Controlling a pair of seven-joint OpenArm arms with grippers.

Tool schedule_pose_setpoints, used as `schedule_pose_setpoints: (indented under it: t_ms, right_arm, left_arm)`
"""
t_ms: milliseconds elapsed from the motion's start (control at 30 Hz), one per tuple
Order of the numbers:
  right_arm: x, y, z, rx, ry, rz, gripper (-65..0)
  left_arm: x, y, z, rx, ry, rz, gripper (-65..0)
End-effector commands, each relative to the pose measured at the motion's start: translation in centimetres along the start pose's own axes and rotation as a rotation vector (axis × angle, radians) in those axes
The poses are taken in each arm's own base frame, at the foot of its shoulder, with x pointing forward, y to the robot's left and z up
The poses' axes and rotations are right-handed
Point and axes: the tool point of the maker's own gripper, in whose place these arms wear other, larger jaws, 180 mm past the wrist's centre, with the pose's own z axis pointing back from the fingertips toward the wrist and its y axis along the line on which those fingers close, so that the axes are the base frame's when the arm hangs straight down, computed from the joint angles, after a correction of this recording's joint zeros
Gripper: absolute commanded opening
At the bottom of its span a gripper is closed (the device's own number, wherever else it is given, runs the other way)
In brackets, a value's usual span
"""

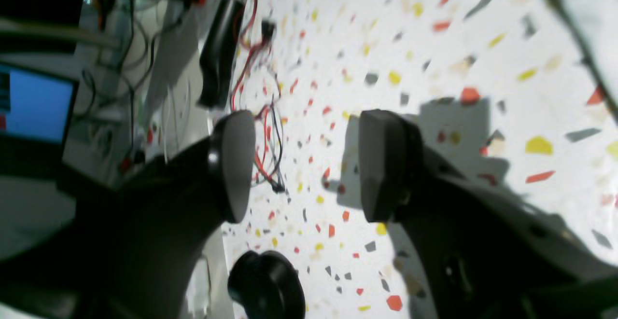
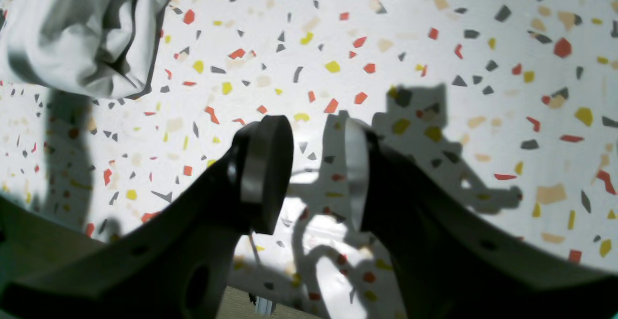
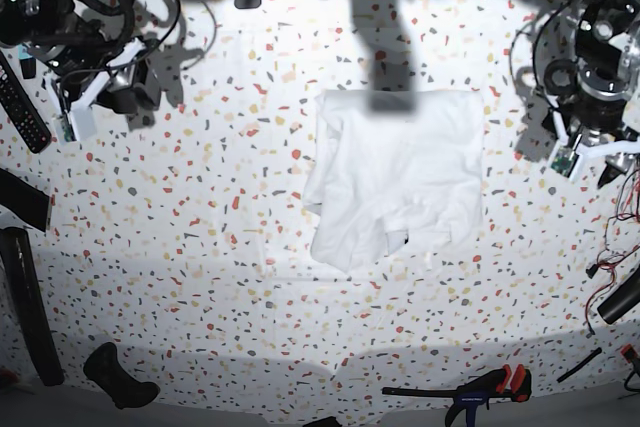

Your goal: Fold the T-shirt properly

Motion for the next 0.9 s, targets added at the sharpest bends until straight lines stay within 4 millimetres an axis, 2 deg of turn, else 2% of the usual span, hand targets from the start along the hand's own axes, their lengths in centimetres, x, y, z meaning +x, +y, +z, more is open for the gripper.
schedule_pose_setpoints:
  t_ms: [0,200,333,400,467,567,667,767,867]
  right_arm:
    - [1.0,0.0,0.4,0.001,-0.037,0.026,-43.0]
    - [1.0,0.0,0.4,0.001,-0.036,0.026,-43.0]
    - [1.0,0.0,0.4,0.001,-0.036,0.026,-43.0]
    - [1.0,0.0,0.4,0.001,-0.036,0.026,-43.0]
    - [1.0,0.0,0.4,0.001,-0.036,0.026,-43.0]
    - [1.0,0.0,0.4,0.001,-0.037,0.026,-43.0]
    - [1.0,0.0,0.4,0.001,-0.037,0.026,-43.0]
    - [1.1,0.0,0.4,0.001,-0.038,0.026,-43.0]
    - [1.1,0.0,0.4,0.001,-0.037,0.026,-43.0]
  left_arm:
    - [1.4,0.9,-0.2,0.003,-0.049,-0.007,-32.6]
    - [5.3,-1.5,-0.7,-0.306,-0.135,-0.023,-32.6]
    - [6.3,-4.8,2.0,-0.73,-0.163,-0.05,-32.6]
    - [6.5,-5.3,3.2,-0.867,-0.17,-0.025,-32.6]
    - [6.8,-4.8,3.1,-0.909,-0.18,0.023,-32.6]
    - [7.2,-3.1,1.6,-0.867,-0.204,0.089,-32.6]
    - [8.3,-0.1,-1.3,-0.707,-0.251,0.189,-32.6]
    - [9.5,4.4,-4.8,-0.452,-0.314,0.328,-32.6]
    - [10.1,9.7,-7.0,-0.179,-0.381,0.514,-32.6]
